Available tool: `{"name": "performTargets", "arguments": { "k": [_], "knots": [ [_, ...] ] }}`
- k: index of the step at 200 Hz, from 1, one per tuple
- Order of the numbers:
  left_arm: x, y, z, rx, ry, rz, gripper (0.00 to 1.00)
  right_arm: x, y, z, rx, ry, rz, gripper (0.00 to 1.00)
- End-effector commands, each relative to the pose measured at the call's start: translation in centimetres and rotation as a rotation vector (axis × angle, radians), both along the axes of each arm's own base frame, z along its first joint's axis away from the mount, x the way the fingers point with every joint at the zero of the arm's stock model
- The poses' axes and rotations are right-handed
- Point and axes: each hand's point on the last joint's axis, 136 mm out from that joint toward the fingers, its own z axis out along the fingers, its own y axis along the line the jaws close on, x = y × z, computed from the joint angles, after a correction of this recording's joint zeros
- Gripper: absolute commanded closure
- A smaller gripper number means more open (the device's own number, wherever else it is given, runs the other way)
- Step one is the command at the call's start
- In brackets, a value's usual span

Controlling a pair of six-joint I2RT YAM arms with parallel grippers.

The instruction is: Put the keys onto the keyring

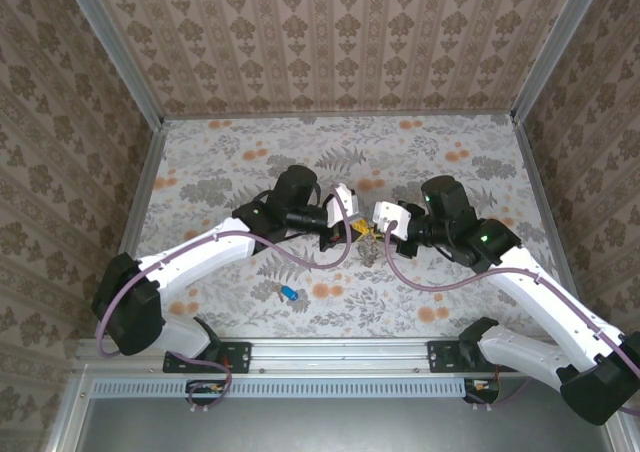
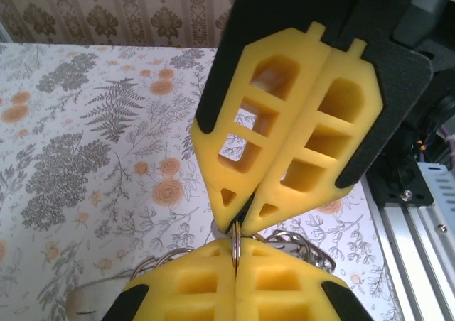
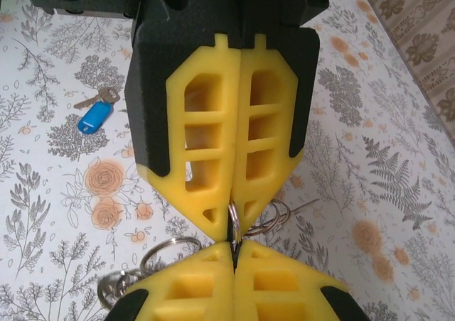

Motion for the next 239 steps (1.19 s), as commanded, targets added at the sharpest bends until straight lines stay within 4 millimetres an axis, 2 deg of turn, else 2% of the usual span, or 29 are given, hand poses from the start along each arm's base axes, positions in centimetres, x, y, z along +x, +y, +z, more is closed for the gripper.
{"name": "performTargets", "arguments": {
  "k": [1,10,32,51,96,138,197,226,239],
  "knots": [
    [-0.5,-0.5,2.2,-0.061,-0.038,-0.045,1.00,-0.9,0.5,1.4,0.039,-0.037,0.050,1.00],
    [-0.7,-0.3,2.5,-0.076,-0.060,-0.056,1.00,-1.1,0.4,1.4,0.047,-0.035,0.054,0.97],
    [-0.9,0.1,3.2,-0.124,-0.093,-0.063,1.00,-1.6,-0.3,1.2,0.100,0.000,0.056,0.80],
    [-1.4,0.5,3.8,-0.157,-0.095,-0.101,1.00,-2.2,-0.2,1.4,0.153,0.024,0.075,0.72],
    [-2.4,0.8,4.9,-0.220,-0.126,-0.157,1.00,-2.4,0.0,1.8,0.204,0.047,0.087,0.75],
    [-3.5,1.0,5.1,-0.275,-0.156,-0.224,1.00,-2.2,0.6,2.5,0.238,0.053,0.108,0.79],
    [-3.3,0.7,6.0,-0.352,-0.200,-0.231,1.00,-2.3,1.2,2.4,0.263,0.081,0.142,0.87],
    [-3.2,0.5,6.4,-0.381,-0.221,-0.224,1.00,-2.0,1.4,1.9,0.270,0.092,0.134,0.87],
    [-3.2,0.5,6.6,-0.389,-0.225,-0.224,1.00,-1.7,1.5,1.7,0.286,0.096,0.123,0.79]
  ]
}}
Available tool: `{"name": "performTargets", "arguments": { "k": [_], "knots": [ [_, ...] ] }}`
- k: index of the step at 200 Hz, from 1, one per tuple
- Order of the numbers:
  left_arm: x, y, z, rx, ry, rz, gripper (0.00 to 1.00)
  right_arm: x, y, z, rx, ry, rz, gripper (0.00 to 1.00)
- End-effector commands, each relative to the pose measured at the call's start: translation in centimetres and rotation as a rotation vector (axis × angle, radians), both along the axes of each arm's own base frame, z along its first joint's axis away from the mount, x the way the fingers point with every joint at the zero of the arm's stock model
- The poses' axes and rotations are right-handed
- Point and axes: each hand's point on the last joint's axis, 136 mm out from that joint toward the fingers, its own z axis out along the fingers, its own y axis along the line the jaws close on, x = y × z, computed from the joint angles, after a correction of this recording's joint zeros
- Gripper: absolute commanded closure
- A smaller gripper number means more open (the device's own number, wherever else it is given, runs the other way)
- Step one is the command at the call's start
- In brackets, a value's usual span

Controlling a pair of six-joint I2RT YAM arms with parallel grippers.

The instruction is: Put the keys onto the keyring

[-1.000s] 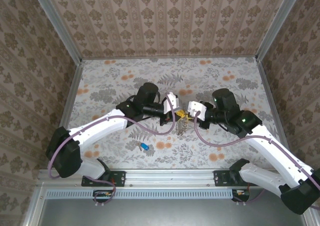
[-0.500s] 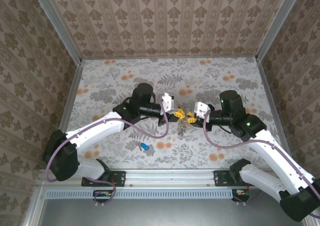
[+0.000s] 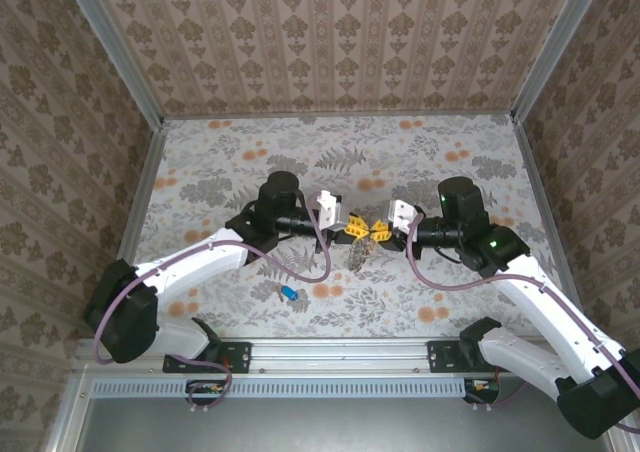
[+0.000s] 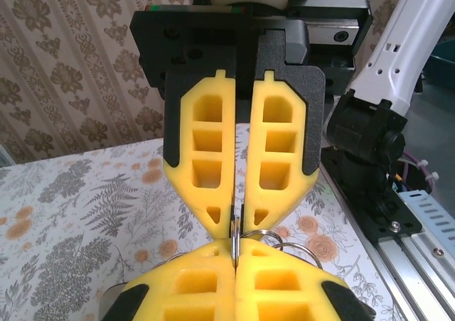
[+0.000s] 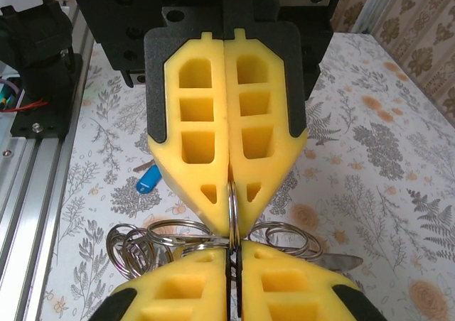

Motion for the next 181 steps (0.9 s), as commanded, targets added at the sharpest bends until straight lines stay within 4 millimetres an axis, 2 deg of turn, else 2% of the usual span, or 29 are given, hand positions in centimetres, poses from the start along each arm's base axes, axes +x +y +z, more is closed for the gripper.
{"name": "performTargets", "arguments": {
  "k": [1,21,41,94,123,181],
  "knots": [
    [-1.1,-0.2,3.4,-0.126,-0.084,-0.058,1.00,0.2,0.8,-0.2,0.051,0.017,0.019,0.78],
    [-1.2,-0.5,3.4,-0.130,-0.085,-0.055,1.00,0.8,1.0,0.1,0.106,0.001,-0.008,0.79],
    [-1.3,-0.8,3.3,-0.133,-0.080,-0.060,1.00,1.0,1.1,1.3,0.147,-0.035,-0.013,0.89],
    [-1.3,-1.0,2.9,-0.139,-0.083,-0.037,1.00,0.2,1.7,2.5,0.126,-0.013,0.066,0.90],
    [-1.4,-0.9,2.4,-0.127,-0.067,-0.029,1.00,-0.3,1.8,3.2,0.150,-0.031,0.090,0.82],
    [-1.9,-0.5,1.4,-0.075,-0.044,-0.050,1.00,-1.1,1.7,3.4,0.156,-0.051,0.121,0.93]
  ]
}}
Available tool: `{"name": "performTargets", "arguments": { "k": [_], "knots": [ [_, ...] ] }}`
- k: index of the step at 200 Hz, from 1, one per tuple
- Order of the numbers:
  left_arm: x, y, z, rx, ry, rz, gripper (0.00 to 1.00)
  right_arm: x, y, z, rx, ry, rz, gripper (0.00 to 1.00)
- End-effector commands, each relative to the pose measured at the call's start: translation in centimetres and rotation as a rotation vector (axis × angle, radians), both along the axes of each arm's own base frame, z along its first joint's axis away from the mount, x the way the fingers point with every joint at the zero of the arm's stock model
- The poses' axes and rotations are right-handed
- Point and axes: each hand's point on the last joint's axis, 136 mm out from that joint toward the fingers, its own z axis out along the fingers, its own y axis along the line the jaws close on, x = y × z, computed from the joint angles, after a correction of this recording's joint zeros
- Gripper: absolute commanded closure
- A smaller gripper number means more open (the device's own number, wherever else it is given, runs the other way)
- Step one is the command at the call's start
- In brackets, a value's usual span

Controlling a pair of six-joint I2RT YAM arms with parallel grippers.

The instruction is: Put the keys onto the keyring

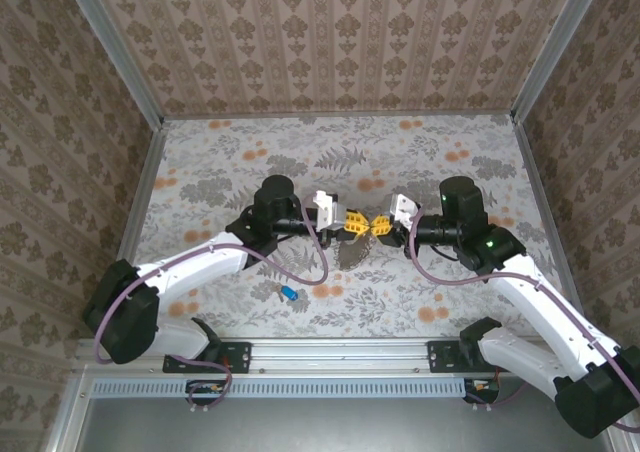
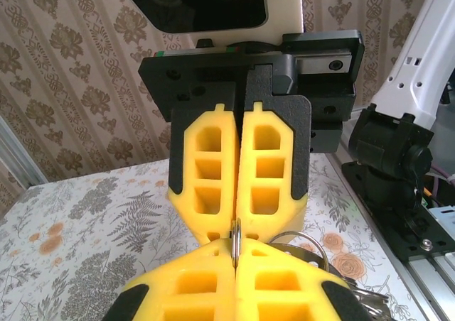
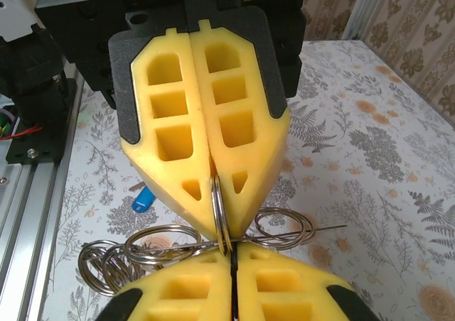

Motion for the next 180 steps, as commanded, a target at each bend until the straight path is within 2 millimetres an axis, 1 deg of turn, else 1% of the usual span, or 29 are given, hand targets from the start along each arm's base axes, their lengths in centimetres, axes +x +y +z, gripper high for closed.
{"name": "performTargets", "arguments": {
  "k": [1,13,22,27,42,62,73,101,132,165,172,180],
  "knots": [
    [-2.4,-0.5,0.6,-0.009,-0.006,-0.086,1.00,-1.9,1.4,3.1,0.085,-0.085,0.139,0.93],
    [-2.3,-0.5,0.4,0.000,-0.001,-0.085,1.00,-2.1,1.5,3.0,0.080,-0.088,0.153,0.91],
    [-2.2,-0.5,0.2,0.003,0.002,-0.082,1.00,-2.1,1.5,2.9,0.074,-0.094,0.155,0.84],
    [-2.1,-0.5,0.2,0.002,0.001,-0.081,1.00,-2.2,1.4,2.8,0.069,-0.098,0.157,0.83],
    [-2.1,-0.5,0.3,0.001,-0.005,-0.079,1.00,-2.3,1.3,2.7,0.052,-0.112,0.164,0.83],
    [-2.0,-0.4,0.3,0.001,-0.011,-0.084,1.00,-2.7,1.2,2.5,0.019,-0.109,0.188,0.89],
    [-2.0,-0.4,0.2,0.006,-0.009,-0.091,1.00,-2.8,1.2,2.4,0.006,-0.104,0.203,0.90],
    [-2.1,-0.5,-0.2,0.030,-0.003,-0.107,1.00,-2.8,1.3,2.3,0.016,-0.112,0.204,0.89],
    [-2.1,-0.6,-0.9,0.058,0.006,-0.110,1.00,-2.9,1.4,2.1,0.025,-0.106,0.206,0.83],
    [-2.0,-0.6,-1.3,0.076,0.013,-0.107,1.00,-3.1,1.3,1.7,0.015,-0.103,0.217,0.87],
    [-1.9,-0.7,-1.4,0.078,0.014,-0.104,1.00,-3.1,1.3,1.7,0.014,-0.102,0.218,0.87],
    [-1.9,-0.7,-1.4,0.081,0.018,-0.106,1.00,-3.1,1.3,1.6,0.014,-0.103,0.217,0.85]
  ]
}}
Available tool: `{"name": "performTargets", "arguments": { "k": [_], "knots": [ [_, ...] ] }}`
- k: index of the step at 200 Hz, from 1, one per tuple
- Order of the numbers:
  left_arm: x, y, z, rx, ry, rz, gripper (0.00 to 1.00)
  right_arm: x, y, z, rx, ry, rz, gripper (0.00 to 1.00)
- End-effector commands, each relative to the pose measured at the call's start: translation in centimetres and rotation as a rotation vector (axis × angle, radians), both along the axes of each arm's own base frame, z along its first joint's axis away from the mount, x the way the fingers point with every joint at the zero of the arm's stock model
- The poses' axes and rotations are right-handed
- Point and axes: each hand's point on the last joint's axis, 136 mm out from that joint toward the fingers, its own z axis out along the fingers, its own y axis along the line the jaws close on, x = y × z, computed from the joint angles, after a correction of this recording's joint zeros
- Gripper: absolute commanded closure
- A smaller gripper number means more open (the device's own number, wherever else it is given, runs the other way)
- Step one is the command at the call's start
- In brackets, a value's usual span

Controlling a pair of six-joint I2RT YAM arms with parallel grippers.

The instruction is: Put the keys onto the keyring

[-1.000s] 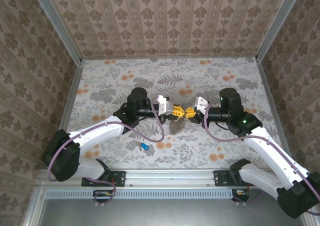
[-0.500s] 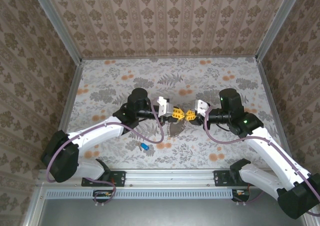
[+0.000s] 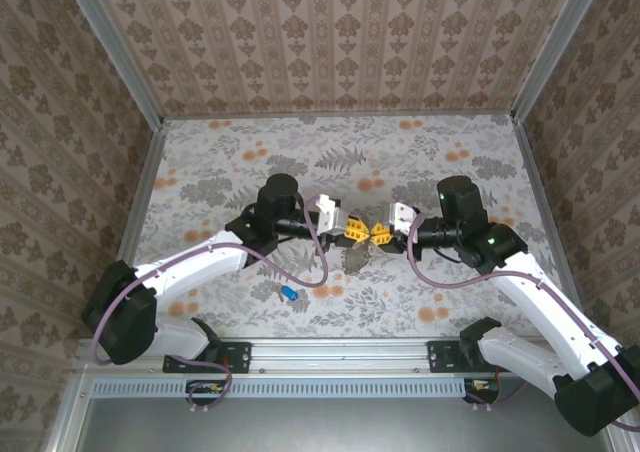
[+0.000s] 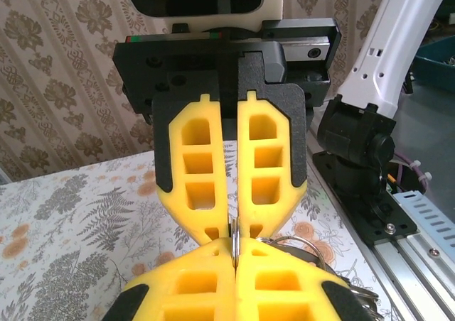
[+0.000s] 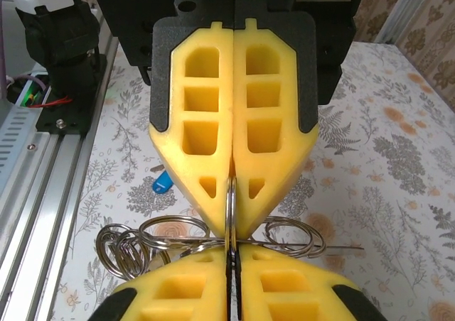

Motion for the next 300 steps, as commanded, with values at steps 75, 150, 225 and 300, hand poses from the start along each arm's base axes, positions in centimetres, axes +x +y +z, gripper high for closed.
{"name": "performTargets", "arguments": {
  "k": [75,150,225,300],
  "knots": [
    [0.3,-1.5,-1.3,0.075,0.019,-0.020,1.00,-1.3,1.2,1.5,0.047,-0.062,0.117,0.95],
    [1.0,-0.6,-2.7,0.168,0.113,0.011,0.79,0.5,0.0,-0.1,-0.091,-0.023,-0.013,1.00],
    [1.0,-1.5,-3.4,0.225,0.134,-0.023,0.90,1.3,-0.3,-2.0,-0.187,0.039,-0.063,1.00],
    [0.5,-1.4,-1.3,0.076,0.078,-0.029,1.00,0.8,0.0,-1.5,-0.072,0.045,-0.056,0.81]
  ]
}}
